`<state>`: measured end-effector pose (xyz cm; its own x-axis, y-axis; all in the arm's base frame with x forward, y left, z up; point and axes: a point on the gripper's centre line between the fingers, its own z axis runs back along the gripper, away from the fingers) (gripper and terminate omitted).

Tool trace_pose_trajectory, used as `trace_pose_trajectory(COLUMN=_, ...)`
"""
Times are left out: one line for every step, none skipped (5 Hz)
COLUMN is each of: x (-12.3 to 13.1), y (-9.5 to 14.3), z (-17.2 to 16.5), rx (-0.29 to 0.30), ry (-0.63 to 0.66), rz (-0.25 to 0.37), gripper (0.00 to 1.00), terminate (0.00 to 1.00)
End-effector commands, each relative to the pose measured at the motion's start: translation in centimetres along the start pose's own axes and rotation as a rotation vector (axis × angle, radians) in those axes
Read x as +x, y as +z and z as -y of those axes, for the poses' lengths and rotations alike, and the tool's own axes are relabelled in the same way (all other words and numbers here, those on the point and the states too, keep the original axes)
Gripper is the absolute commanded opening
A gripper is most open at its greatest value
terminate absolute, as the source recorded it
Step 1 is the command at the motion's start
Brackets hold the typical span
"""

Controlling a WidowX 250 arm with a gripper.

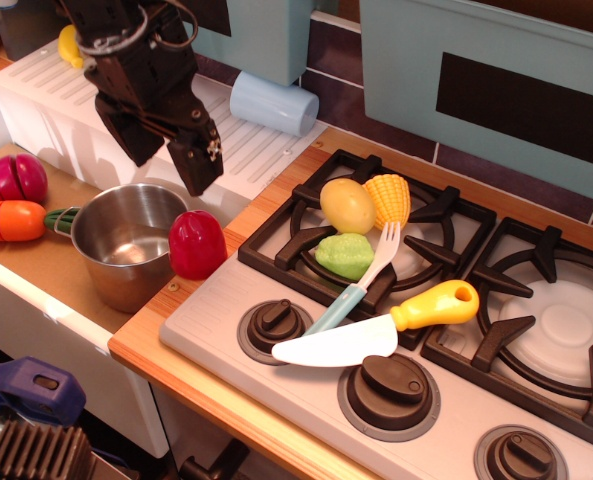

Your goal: Put sweet potato in pot

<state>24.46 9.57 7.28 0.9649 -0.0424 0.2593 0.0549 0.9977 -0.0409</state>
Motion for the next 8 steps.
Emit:
trace_pose_trajectory(x=-0.1, y=-0.7, z=0.5, rx=-0.017, ry=0.0, rz=0.031, gripper=1.0, terminate=0.0)
trace_pose_trajectory(x=-0.5, y=-1.8, z=0.6, rx=-0.036, ry=0.004, rz=0.052, gripper=1.0, terminate=0.0)
trace_pose_trajectory(x=-0.8, y=-2.7, z=0.6, rx=-0.068, ry=0.012, rz=0.071, gripper=1.0, terminate=0.0)
trace_pose_trajectory(x=-0.6, y=-3.1, z=0.5, rx=-0.079, ry=0.021, rz=0.079, gripper=1.0, terminate=0.0)
trace_pose_trajectory(x=-0.7, y=-3.8, z=0.7, rx=-0.096, ry=0.031, rz=0.095, gripper=1.0, terminate=0.0)
trace_pose_trajectory(x=-0.7, y=-4.7, z=0.6, rx=-0.109, ry=0.032, rz=0.117, gripper=1.0, terminate=0.0)
trace_pose_trajectory(x=-1.0, y=-5.5, z=0.7, rx=-0.122, ry=0.041, rz=0.132, gripper=1.0, terminate=0.0)
trace_pose_trajectory(x=-1.6, y=-5.6, z=1.2, rx=-0.126, ry=0.06, rz=0.137, gripper=1.0, terminate=0.0)
